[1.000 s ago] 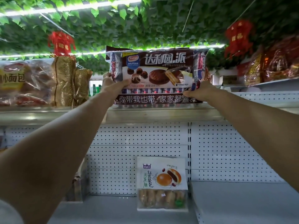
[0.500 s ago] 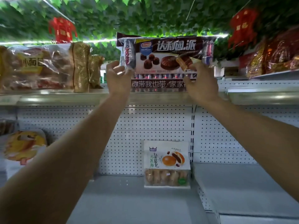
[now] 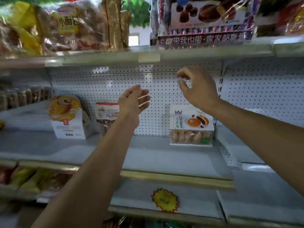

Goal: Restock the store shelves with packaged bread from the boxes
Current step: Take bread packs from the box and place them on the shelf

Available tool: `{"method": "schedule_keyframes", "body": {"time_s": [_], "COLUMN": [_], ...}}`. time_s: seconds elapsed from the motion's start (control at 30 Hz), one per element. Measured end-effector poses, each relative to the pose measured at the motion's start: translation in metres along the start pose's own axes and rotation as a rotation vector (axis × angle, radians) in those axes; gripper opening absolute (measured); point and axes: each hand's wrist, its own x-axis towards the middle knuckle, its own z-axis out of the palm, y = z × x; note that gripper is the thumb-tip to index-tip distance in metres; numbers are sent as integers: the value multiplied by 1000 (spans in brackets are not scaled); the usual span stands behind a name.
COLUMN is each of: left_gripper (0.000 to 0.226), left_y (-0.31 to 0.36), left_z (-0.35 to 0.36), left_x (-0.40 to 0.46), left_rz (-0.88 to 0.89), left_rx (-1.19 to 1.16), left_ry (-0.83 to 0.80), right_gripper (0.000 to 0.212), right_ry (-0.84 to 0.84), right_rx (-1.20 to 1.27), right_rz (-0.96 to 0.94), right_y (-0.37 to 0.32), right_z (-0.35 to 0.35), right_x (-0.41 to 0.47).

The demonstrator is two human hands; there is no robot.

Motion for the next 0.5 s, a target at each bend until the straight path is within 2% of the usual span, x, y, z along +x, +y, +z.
{"method": "schedule_keyframes", "body": {"time_s": [0.1, 0.23, 0.5], "left_gripper": [7, 16, 7], "left_y": [-18, -48, -129], "left_z": [-39, -88, -191], "left_x": [-2, -12, -52], "left_rz": [-167, -305, -537], "left_rx": [67, 127, 190], "left_ry": [-25, -41, 146], "right_gripper": [22, 26, 18], "right_ry": [-122, -308, -631], "right_rx": [0, 26, 231], "right_rz": [0, 44, 269], "right_y": [-22, -42, -62], "right_z": [23, 59, 136], "right_x": [-23, -59, -174]}}
